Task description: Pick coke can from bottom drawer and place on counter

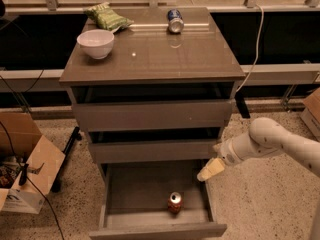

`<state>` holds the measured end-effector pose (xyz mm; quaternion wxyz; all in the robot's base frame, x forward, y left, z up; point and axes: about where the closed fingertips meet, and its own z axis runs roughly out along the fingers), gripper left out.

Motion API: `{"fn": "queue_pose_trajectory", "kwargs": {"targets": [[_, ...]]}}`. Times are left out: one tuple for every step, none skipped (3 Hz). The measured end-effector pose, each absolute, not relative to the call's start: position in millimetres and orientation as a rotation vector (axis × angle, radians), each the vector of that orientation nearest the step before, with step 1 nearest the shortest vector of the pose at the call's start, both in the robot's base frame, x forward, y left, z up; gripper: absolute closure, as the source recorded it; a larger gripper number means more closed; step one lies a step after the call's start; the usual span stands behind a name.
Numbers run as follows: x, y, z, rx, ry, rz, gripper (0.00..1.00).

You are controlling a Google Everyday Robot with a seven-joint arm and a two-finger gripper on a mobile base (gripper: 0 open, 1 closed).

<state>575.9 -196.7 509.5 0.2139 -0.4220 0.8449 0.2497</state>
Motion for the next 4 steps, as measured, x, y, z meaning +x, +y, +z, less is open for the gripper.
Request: {"fn": "queue_pose_trajectory", "kwargs": {"targets": [[577,-209,469,-1.156,2.398,0.759,0.00],[574,-206,461,-1.186,2.412,0.742,0.00],[570,-201,444,-1.207,2.357,0.792,0.00],[564,-197,398,-1.244,2.241,0.880,0.00]]}}
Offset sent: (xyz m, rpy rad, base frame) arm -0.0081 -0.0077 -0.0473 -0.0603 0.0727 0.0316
